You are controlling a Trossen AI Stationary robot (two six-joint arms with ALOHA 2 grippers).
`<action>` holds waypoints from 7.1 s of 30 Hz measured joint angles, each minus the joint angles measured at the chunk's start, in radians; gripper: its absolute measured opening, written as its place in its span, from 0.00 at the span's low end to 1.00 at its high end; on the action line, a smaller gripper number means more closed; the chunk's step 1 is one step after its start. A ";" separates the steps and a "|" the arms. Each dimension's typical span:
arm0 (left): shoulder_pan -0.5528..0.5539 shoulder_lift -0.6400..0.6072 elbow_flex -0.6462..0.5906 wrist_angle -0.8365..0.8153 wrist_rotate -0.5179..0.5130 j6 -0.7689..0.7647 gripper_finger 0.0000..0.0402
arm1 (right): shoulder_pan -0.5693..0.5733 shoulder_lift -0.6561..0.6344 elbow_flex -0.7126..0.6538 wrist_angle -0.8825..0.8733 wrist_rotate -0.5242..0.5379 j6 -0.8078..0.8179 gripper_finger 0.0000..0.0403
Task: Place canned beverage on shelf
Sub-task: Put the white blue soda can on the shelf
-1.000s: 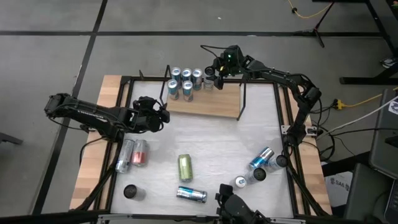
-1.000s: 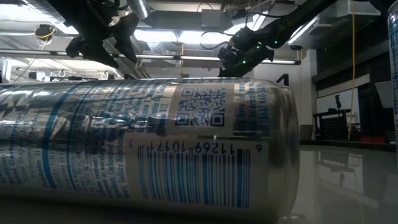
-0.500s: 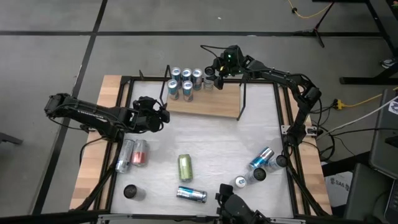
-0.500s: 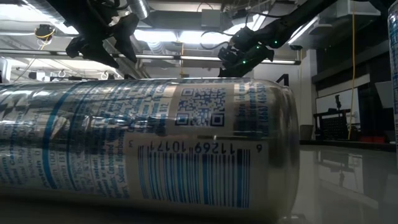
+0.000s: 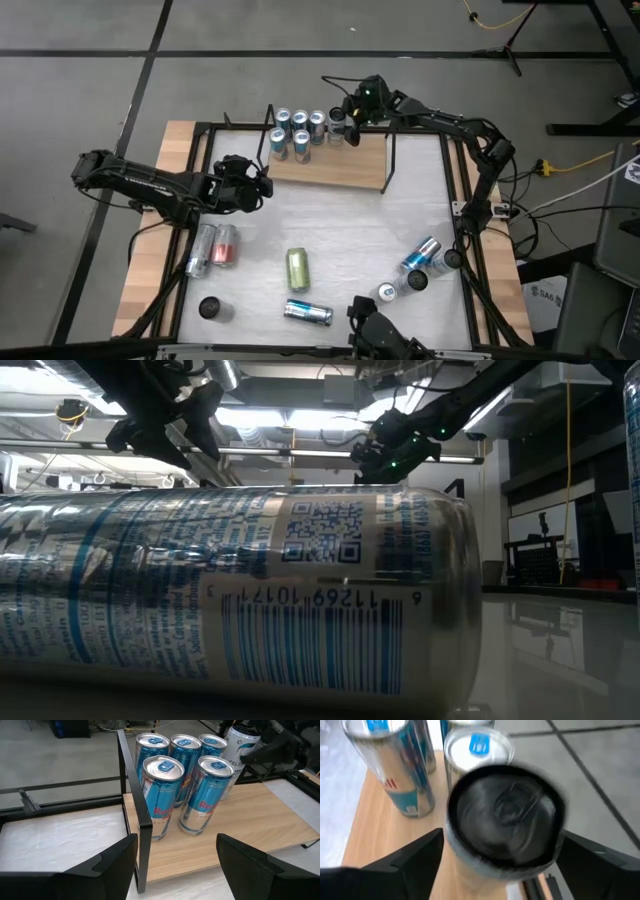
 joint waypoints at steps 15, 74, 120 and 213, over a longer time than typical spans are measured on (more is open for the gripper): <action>0.000 0.000 0.000 0.000 0.000 0.000 0.66 | 0.000 -0.003 0.079 -0.039 0.004 -0.003 0.95; 0.000 0.000 0.002 0.001 0.184 0.000 0.66 | 0.743 -0.011 0.624 -1.047 0.054 0.538 0.94; 0.000 0.000 0.001 0.001 0.184 -0.001 0.66 | 1.506 -0.133 0.258 -1.327 0.517 2.302 0.94; -0.001 0.000 0.000 0.001 0.210 -0.001 0.66 | 1.506 0.062 0.228 -1.271 0.438 2.391 0.78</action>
